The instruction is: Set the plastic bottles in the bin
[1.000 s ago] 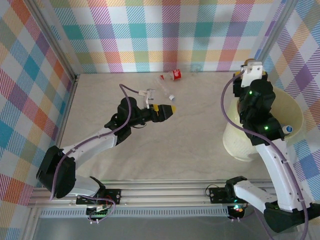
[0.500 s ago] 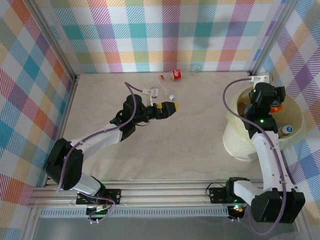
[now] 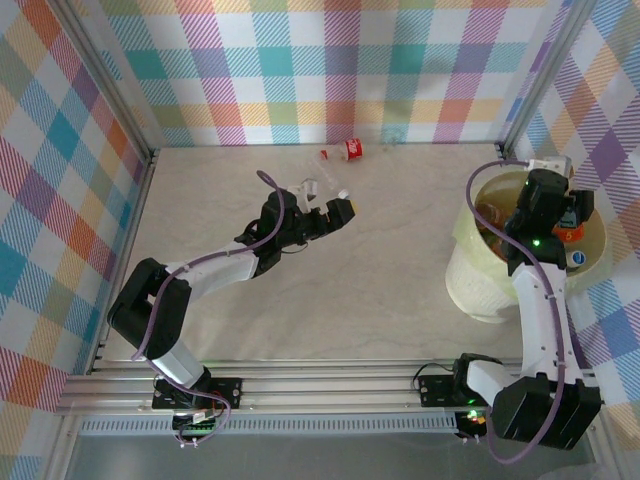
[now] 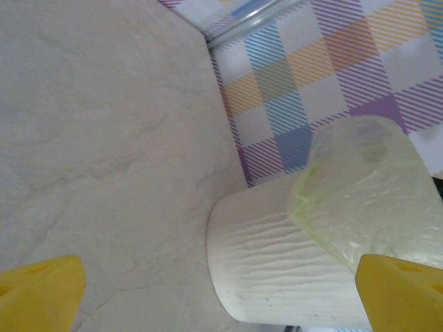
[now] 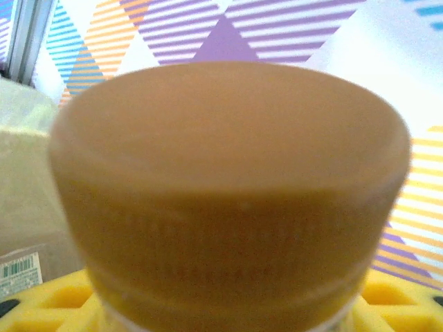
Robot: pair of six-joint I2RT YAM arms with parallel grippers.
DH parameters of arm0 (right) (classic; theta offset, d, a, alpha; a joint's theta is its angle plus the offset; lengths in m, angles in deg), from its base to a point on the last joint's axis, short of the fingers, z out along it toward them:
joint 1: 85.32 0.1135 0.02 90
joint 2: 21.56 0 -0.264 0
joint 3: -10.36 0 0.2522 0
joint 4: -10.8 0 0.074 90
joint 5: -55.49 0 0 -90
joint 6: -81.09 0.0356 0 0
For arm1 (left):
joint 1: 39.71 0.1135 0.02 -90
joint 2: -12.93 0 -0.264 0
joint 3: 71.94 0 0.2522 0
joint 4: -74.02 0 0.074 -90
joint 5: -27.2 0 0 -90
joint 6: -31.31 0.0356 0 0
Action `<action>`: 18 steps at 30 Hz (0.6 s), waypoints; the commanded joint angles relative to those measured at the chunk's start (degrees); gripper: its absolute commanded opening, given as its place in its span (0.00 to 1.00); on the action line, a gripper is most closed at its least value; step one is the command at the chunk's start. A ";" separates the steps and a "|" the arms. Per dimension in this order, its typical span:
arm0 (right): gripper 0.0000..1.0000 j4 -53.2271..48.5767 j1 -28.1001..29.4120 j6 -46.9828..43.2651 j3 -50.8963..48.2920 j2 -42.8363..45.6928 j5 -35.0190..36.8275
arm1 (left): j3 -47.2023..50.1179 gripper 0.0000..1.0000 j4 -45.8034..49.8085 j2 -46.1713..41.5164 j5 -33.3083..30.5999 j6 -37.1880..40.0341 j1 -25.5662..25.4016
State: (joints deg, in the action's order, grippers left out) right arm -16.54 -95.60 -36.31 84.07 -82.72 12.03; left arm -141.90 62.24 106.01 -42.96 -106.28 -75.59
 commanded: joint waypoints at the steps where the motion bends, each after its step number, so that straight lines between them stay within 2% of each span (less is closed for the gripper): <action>1: 0.64 -4.69 -0.61 5.17 1.35 -1.49 1.54 | -1.54 1.00 3.07 -0.82 -4.03 -0.09 -0.33; 7: 0.82 -11.94 -0.64 10.41 5.92 -3.96 1.14 | -1.23 1.00 4.90 -1.26 -6.26 0.72 -0.35; 15: 0.89 -15.62 -0.53 12.91 7.75 -2.76 -4.96 | -1.85 1.00 7.01 -1.32 -8.76 1.77 -0.33; 17: 0.98 -17.07 -0.57 14.38 8.37 -2.10 -8.68 | -2.08 1.00 7.42 -1.10 -8.90 1.66 -0.32; 18: 1.00 -17.98 -0.53 15.34 8.81 -1.59 -10.79 | -2.17 1.00 7.52 -0.89 -8.87 1.66 -0.35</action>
State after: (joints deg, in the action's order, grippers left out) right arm -31.30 -95.87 -24.26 90.45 -86.04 6.99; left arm -141.95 68.75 105.99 -50.55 -105.58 -75.59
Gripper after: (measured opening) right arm 0.984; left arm 0.997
